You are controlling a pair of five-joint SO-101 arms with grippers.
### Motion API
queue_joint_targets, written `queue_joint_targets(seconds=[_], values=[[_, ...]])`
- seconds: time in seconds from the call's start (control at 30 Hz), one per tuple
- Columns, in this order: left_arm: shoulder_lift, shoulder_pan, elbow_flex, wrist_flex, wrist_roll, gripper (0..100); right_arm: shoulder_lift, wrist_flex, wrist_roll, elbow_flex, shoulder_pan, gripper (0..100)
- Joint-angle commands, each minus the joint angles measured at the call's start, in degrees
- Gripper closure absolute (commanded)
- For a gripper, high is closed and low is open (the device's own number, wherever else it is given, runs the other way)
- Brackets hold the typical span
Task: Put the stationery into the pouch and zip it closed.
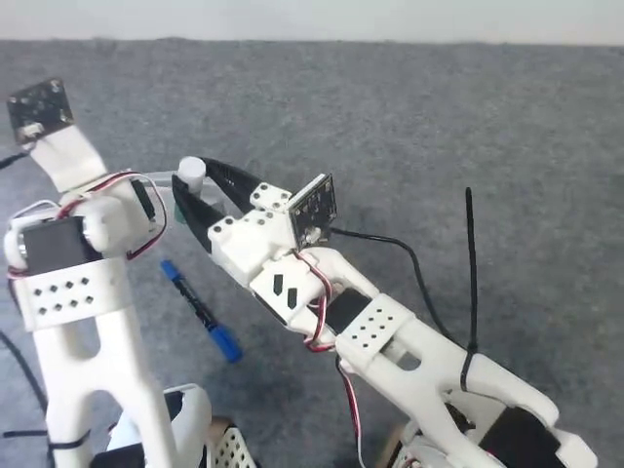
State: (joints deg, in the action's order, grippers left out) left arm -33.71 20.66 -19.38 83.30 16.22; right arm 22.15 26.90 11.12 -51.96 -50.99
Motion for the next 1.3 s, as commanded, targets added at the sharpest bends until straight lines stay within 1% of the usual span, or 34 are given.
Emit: queue_joint_targets(seconds=[0.0, 0.1, 0.27, 0.43, 0.5, 0.77, 1.0, 1.07, 1.2, 1.23, 1.27], values=[[-2.6, 0.1, 1.1, -1.8, -0.4, 99, 0.3, 0.5, -7.5, -1.7, -1.4, 99.2], [-2.6, 0.1, 1.1, -1.8, -0.4, 99, -0.1, 0.5, -11.3, -3.0, -3.2, 99.1], [-2.5, 0.1, 1.0, -1.8, -0.4, 99, 0.0, 0.5, -12.0, -3.6, -4.4, 97.8], [-2.5, 0.1, 0.9, -1.7, -0.4, 99, 0.5, -1.3, -12.0, -4.2, -4.3, 81.6], [-2.7, 0.1, 0.2, -2.0, -0.4, 99, 0.5, -2.7, -12.0, -4.2, -4.3, 79.6], [-2.7, 0.1, 0.0, -2.0, -0.5, 99, 2.4, -3.2, -12.0, -4.7, -4.3, 81.4], [-2.7, 0.1, 0.0, -2.0, -0.5, 99, 8.6, -12.0, -12.0, -4.7, -4.1, 82.2], [-2.7, 0.1, 0.0, -2.0, -0.5, 99, 10.8, -14.1, -11.7, -4.7, -3.2, 86.4], [-2.7, 0.1, -0.1, -2.0, -0.6, 99, 15.5, -16.1, -11.6, -4.7, -1.2, 98.6], [-2.7, 0.1, -0.1, -2.0, -0.6, 99, 16.5, -16.9, -11.6, -4.7, -0.9, 99.7], [-2.7, 0.1, -0.1, -2.0, -0.6, 99, 17.1, -18.1, -11.6, -4.7, -0.8, 98.7]])
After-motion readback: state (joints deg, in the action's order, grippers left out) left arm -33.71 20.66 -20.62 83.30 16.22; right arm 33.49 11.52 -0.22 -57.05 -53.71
